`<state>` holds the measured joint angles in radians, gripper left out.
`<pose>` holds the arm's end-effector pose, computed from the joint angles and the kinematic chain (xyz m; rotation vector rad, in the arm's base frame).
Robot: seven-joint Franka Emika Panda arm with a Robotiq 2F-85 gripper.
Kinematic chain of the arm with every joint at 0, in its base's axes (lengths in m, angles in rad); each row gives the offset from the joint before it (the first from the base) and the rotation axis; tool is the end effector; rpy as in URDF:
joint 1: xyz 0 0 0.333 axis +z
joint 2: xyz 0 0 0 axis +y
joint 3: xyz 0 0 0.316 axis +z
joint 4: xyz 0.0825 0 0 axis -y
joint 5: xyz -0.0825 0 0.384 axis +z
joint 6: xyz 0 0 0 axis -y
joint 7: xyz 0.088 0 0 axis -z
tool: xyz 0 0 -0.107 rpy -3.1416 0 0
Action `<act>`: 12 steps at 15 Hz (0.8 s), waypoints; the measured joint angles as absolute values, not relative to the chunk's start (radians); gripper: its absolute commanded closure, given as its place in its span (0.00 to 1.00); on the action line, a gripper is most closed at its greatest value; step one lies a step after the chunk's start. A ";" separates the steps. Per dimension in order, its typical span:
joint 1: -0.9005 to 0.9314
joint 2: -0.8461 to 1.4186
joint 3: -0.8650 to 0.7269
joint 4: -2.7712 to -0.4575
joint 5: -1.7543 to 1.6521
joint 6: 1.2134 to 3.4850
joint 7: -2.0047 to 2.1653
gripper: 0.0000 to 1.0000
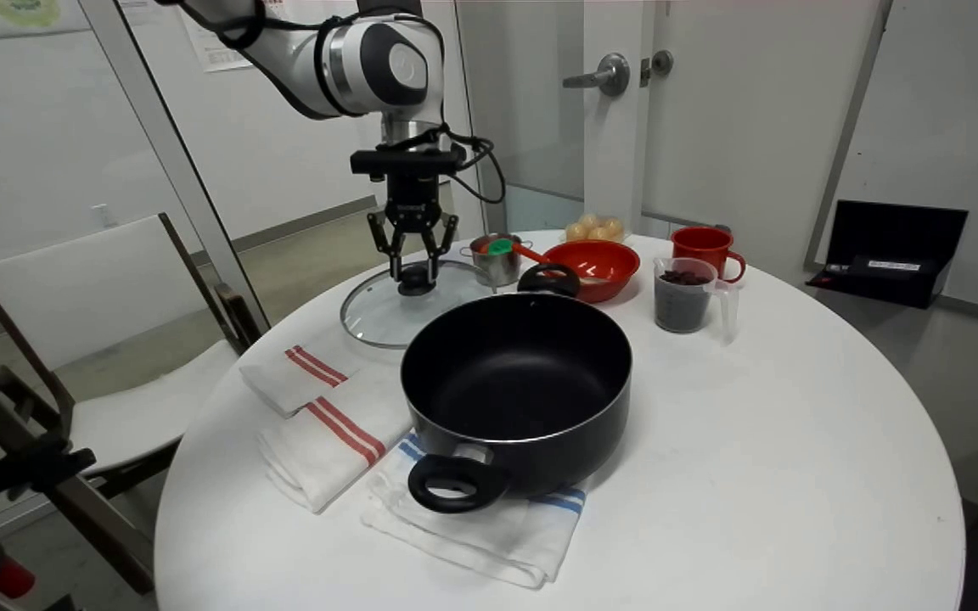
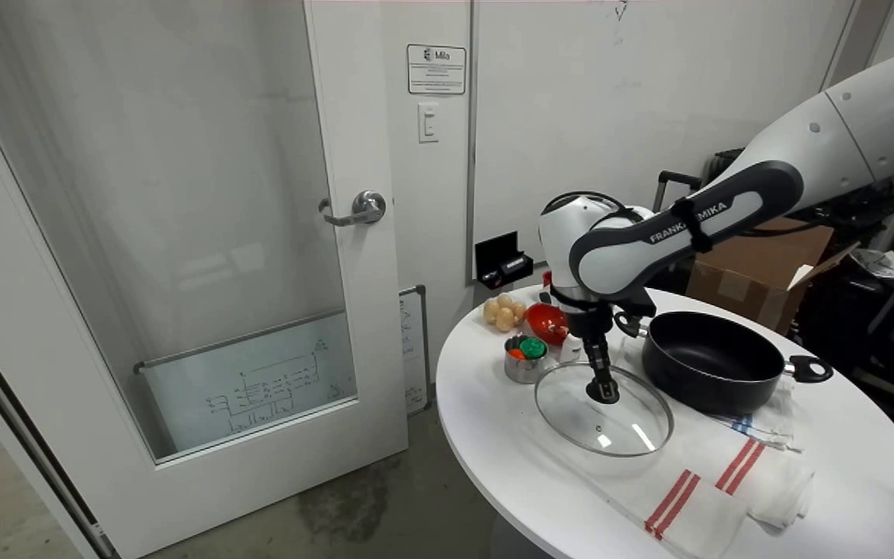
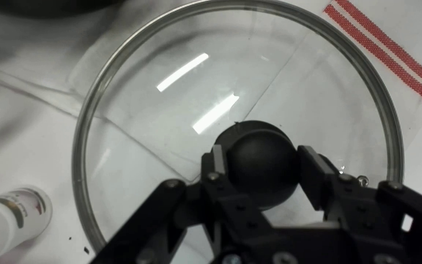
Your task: Remove the glass lid from the pot.
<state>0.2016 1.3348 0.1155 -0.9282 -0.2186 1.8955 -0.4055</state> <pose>0.6969 0.1825 0.0163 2.8233 1.1320 -0.5583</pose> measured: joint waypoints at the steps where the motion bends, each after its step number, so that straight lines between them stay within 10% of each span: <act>1: 0.201 1.334 0.116 -0.937 -0.219 1.896 -0.405 0.75; 12: 0.180 1.326 0.116 -1.035 -0.219 1.965 -0.405 0.75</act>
